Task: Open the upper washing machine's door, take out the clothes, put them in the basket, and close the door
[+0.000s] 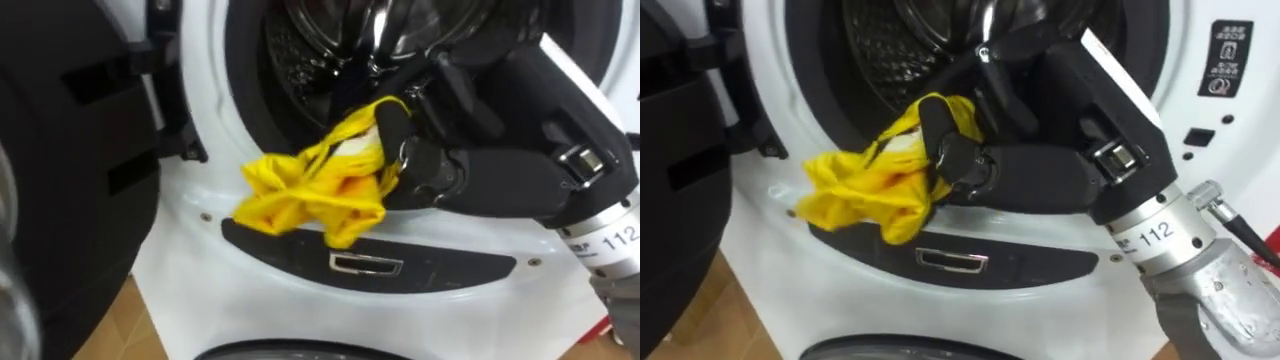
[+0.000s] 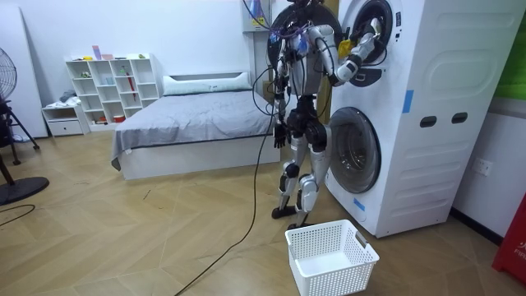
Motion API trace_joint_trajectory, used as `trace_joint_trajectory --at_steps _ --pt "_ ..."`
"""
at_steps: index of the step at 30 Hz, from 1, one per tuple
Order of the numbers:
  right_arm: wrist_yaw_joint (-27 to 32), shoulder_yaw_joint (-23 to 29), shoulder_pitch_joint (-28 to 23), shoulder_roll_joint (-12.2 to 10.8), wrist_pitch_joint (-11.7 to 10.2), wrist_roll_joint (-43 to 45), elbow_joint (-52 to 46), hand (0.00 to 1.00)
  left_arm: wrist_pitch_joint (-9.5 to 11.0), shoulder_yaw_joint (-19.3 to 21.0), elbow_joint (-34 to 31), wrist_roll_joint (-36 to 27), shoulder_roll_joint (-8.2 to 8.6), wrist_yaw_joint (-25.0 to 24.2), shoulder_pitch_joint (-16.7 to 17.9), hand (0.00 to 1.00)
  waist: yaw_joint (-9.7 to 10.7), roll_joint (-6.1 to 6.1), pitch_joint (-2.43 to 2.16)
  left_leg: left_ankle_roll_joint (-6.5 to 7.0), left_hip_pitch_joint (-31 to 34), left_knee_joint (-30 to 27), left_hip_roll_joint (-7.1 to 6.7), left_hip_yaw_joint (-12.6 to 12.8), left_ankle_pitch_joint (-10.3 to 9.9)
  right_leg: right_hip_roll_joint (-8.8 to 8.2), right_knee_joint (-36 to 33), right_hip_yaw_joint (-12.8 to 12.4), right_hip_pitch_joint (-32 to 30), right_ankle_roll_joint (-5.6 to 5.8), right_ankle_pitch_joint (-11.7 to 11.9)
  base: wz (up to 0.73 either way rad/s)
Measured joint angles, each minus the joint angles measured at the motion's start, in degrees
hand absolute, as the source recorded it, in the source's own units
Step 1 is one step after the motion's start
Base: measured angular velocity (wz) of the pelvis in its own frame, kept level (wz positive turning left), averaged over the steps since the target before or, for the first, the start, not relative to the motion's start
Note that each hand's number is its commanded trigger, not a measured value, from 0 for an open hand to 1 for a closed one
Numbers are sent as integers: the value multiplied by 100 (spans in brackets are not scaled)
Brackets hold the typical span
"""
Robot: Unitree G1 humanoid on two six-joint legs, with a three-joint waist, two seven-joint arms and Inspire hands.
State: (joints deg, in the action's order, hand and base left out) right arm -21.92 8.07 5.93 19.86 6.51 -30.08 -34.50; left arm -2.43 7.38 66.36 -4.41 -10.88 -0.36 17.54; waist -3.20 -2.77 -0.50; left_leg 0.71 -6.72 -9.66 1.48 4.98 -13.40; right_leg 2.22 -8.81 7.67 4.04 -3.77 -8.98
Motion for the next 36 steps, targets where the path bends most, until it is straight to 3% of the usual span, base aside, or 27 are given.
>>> trace_joint_trajectory --at_steps 6,12,17,21,25,29,36 --pt "-139 282 -76 3 -19 -494 -9 100 7 142 4 1 10 -139 37 0 192 -26 12 1 38 -2 -11 16 -1 -8 10 -27 -45 3 -3 -1" --pt "-203 545 -133 28 -19 -693 -295 100 102 146 -14 21 53 -70 68 0 374 -86 -21 2 43 1 -13 113 -1 7 -7 -148 -101 4 -1 -10" --pt "11 1333 -169 26 -244 -692 -408 100 118 387 -89 197 91 -37 104 0 538 -86 -13 2 0 -2 3 260 -2 19 -27 -290 -119 6 0 -15" --pt "86 1684 -194 28 -332 -722 -177 100 131 497 -169 165 82 -26 99 0 704 -87 -5 1 -18 5 -2 370 -3 63 -24 -465 -186 7 11 -17" --pt "231 2086 -686 28 -336 -825 -137 100 144 493 -159 158 82 -28 102 0 929 -106 4 -5 -23 2 19 469 -6 91 -9 -534 -215 -8 35 -15" --pt "251 2261 -1167 28 -339 -774 -138 100 172 497 -94 158 76 -29 91 0 1035 -88 5 -16 -107 1 81 709 -12 141 -30 -759 -214 -28 47 -28" --pt "433 2320 -1204 28 -340 -758 -81 100 185 488 60 160 54 -28 67 0 1309 -76 38 -54 -197 11 122 1067 -35 248 -117 -1090 -305 -68 80 -29"
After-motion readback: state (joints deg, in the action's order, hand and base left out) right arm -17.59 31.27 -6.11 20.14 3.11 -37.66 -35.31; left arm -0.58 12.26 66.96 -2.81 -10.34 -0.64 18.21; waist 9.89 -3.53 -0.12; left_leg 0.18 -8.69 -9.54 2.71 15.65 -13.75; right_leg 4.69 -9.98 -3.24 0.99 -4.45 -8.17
